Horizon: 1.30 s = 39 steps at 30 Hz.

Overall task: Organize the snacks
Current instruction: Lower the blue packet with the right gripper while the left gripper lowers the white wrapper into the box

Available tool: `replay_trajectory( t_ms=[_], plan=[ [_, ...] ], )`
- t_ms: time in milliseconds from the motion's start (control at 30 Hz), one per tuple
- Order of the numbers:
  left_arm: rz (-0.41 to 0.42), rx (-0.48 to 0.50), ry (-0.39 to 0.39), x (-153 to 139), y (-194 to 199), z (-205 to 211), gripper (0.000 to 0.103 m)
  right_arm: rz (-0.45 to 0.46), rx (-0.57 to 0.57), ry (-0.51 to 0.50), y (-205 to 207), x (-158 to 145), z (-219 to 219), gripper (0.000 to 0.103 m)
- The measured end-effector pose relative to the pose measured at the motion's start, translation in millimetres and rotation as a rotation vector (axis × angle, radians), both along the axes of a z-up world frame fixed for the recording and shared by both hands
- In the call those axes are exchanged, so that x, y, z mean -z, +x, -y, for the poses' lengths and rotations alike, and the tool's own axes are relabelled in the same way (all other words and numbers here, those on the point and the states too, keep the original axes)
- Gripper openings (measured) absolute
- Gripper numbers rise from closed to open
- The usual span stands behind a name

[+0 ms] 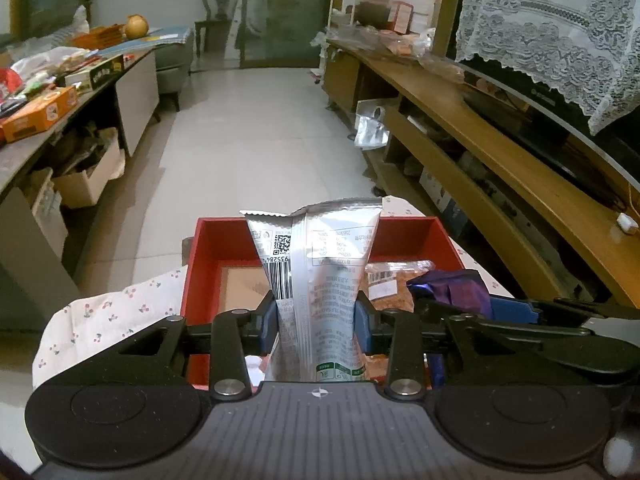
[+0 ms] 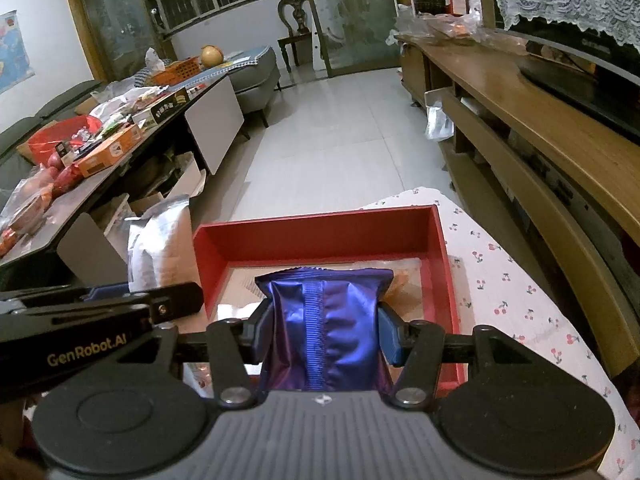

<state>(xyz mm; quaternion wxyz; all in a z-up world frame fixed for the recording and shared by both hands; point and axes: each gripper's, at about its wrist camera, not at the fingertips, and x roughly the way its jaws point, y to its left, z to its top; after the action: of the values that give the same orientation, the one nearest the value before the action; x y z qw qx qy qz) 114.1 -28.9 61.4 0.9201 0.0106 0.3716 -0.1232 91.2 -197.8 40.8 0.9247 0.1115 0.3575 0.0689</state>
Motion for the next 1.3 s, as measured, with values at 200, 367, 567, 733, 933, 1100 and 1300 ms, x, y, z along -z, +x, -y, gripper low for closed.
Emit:
replay_trajectory(
  t_ms=[200,367,567,733,933,1100,1300],
  plan=[
    [-0.005,-0.01,0.005,4,11,0,0.044,-0.001,0.006,-0.009,15,3,-3,0.065],
    [-0.014,-0.023,0.016,8,19,0,0.044,-0.004,0.008,-0.008,29,8,-5,0.065],
    [-0.032,-0.037,0.028,17,31,0,0.043,-0.03,0.006,-0.009,43,18,-7,0.065],
    [-0.047,-0.051,0.036,25,40,-3,0.043,-0.048,0.004,-0.011,53,26,-10,0.065],
    [-0.067,-0.075,0.047,38,52,-6,0.043,-0.068,-0.003,-0.021,67,38,-15,0.065],
    [-0.088,-0.083,0.069,52,65,-2,0.042,-0.098,0.009,-0.038,81,53,-17,0.065],
    [-0.121,-0.096,0.077,68,76,-3,0.042,-0.121,0.007,-0.063,94,68,-20,0.065]
  ],
)
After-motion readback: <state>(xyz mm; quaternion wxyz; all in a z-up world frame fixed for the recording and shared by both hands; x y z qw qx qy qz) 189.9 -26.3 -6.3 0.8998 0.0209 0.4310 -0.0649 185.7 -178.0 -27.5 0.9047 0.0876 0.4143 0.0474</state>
